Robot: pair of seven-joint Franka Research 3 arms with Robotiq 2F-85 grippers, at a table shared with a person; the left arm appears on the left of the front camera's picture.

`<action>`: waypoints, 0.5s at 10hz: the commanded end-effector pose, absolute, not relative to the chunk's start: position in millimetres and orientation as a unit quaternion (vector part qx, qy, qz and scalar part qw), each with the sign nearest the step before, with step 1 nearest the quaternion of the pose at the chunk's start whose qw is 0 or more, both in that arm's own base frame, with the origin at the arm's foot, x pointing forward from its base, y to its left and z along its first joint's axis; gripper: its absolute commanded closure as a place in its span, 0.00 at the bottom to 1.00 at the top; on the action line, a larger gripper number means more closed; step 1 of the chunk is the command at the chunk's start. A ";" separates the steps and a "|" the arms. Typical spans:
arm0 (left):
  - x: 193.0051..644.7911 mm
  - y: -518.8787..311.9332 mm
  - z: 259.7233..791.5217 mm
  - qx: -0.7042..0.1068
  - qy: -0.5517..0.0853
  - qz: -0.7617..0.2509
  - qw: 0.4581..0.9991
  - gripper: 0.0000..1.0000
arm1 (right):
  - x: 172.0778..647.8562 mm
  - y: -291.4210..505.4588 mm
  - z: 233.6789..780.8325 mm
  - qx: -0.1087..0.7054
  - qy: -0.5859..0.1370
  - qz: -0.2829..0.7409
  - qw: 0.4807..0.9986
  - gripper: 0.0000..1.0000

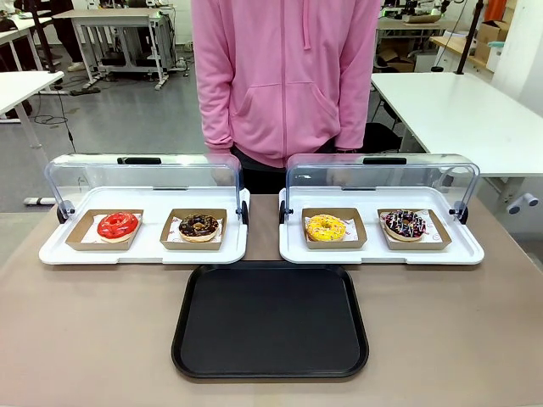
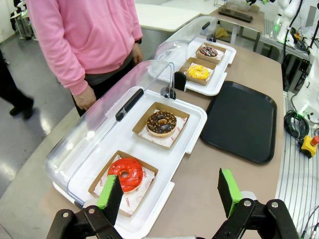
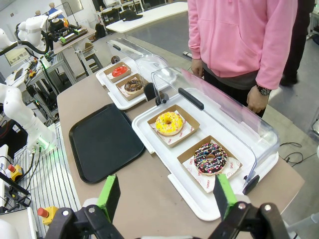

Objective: Move the fourth donut from the left to the tray.
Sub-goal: Pick up the Paper togo box containing the Donut indicated by the person and place it on the Handle tray.

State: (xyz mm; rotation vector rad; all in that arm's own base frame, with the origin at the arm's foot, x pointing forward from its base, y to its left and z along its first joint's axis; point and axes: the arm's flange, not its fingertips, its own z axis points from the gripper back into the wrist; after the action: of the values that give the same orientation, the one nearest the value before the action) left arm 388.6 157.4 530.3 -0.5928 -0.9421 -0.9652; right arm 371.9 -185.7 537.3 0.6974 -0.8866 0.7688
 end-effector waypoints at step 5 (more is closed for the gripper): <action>389.9 156.9 532.0 -0.275 -0.436 -0.440 0.735 0.00 | 375.9 -185.7 539.5 0.323 -0.424 0.360 0.766 0.00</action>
State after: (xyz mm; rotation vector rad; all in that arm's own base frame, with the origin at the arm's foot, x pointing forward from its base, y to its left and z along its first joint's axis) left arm 388.6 157.4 530.3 -0.5928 -0.9421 -0.9652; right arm 371.9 -185.7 537.3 0.6974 -0.8866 0.7688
